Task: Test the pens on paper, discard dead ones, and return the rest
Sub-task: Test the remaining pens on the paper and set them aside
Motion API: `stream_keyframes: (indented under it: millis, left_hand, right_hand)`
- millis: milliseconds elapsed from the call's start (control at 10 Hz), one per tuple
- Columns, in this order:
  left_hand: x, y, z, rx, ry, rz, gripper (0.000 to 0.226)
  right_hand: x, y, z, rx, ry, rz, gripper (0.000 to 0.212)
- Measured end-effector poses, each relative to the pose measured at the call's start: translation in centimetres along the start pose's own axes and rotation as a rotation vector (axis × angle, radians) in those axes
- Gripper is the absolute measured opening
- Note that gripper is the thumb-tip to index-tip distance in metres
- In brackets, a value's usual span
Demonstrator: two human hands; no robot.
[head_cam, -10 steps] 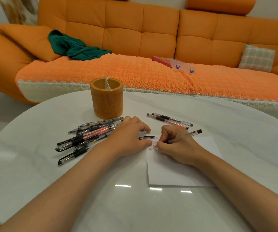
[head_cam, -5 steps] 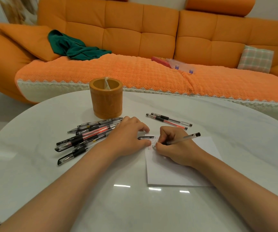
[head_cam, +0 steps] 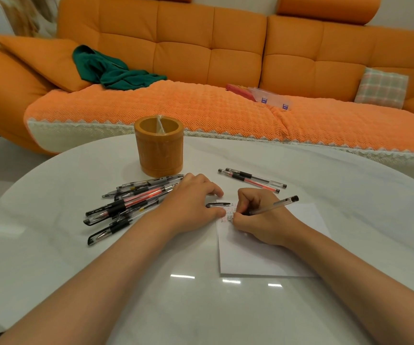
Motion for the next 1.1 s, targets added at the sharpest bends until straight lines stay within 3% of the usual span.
stream_keyframes:
  millis: [600, 900, 1100]
  left_hand:
    - [0.0, 0.1, 0.0, -0.010, 0.003, -0.009, 0.045]
    - [0.1, 0.1, 0.0, -0.006, 0.001, -0.008, 0.045]
    - [0.3, 0.3, 0.1, -0.034, 0.009, -0.037, 0.037]
  right_hand:
    - [-0.1, -0.1, 0.0, 0.030, -0.033, -0.019, 0.019]
    - [-0.8, -0.1, 0.8, -0.151, -0.315, -0.080, 0.014]
    - [-0.4, -0.2, 2.4, -0.146, -0.238, -0.040, 0.031]
Point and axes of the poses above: each hand's wrist, its own y-axis away from the middle knuckle, its own z-axis out of the back of the hand, x = y × z, the point moved 1 cm from there along -y, towards the middle knuckle, and after that the axes turned 4 degrees about z, right-handed, at the moved point
